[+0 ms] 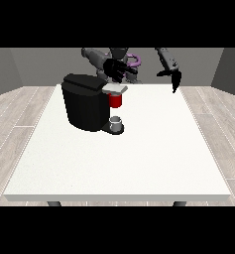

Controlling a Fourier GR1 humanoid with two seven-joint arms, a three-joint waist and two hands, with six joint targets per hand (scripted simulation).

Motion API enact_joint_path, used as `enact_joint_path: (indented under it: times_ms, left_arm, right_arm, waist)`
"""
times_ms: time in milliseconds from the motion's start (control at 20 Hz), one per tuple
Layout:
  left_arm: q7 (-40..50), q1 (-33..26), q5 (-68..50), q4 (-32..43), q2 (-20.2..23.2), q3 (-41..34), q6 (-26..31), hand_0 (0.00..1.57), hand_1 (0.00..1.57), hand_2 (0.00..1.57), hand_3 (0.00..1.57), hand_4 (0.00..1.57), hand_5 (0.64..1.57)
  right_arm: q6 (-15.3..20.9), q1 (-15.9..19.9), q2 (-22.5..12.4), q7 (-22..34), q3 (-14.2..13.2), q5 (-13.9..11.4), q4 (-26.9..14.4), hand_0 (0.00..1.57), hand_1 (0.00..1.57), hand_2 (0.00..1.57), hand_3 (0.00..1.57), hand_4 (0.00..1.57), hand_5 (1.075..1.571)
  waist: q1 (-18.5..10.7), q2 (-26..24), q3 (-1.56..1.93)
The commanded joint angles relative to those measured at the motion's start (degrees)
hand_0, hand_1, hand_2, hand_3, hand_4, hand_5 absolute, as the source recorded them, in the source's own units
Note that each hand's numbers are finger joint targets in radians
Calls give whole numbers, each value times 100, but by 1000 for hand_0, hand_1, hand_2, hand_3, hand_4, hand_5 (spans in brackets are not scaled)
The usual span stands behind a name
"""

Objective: Insert the coffee pod into the coffee machine and close the lid

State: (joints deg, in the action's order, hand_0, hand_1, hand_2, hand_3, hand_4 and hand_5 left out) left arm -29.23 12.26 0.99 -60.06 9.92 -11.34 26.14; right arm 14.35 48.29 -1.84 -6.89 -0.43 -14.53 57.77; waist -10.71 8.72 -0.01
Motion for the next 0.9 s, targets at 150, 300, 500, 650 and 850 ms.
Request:
enact_joint_path:
  times_ms: [150, 300, 500, 650, 850]
  left_arm:
    - [-377, 293, -32, 506, 158, -105, 119, 0, 0, 0, 0, 293, 1571]
    - [-431, 29, 93, 308, -42, 148, 93, 0, 0, 0, 0, 385, 1571]
    - [-708, 125, 149, 477, 119, 119, 157, 0, 0, 0, 0, 302, 1571]
    - [-173, -71, 303, 204, -537, 494, -293, 0, 0, 0, 0, 168, 1571]
    - [-337, 29, 101, 478, -95, 202, 32, 0, 0, 0, 0, 168, 1571]
  right_arm:
    - [66, 740, 174, 293, 352, -324, -114, 0, 0, 0, 0, 383, 1571]
    - [133, 706, 177, -6, 207, -166, -266, 0, 0, 0, 0, 384, 1571]
    - [-34, 869, 182, 31, 400, -74, -253, 0, 0, 0, 0, 440, 1571]
    - [-107, -91, 183, -354, 1001, 293, -266, 0, 0, 0, 0, 474, 1571]
    - [-395, -260, 184, -616, 1528, 347, -100, 0, 0, 0, 0, 527, 1571]
  waist:
    - [-10, 126, -3]
    - [-162, 33, -1]
    - [-144, 21, -2]
    - [-152, -412, 2]
    - [-97, -332, 2]
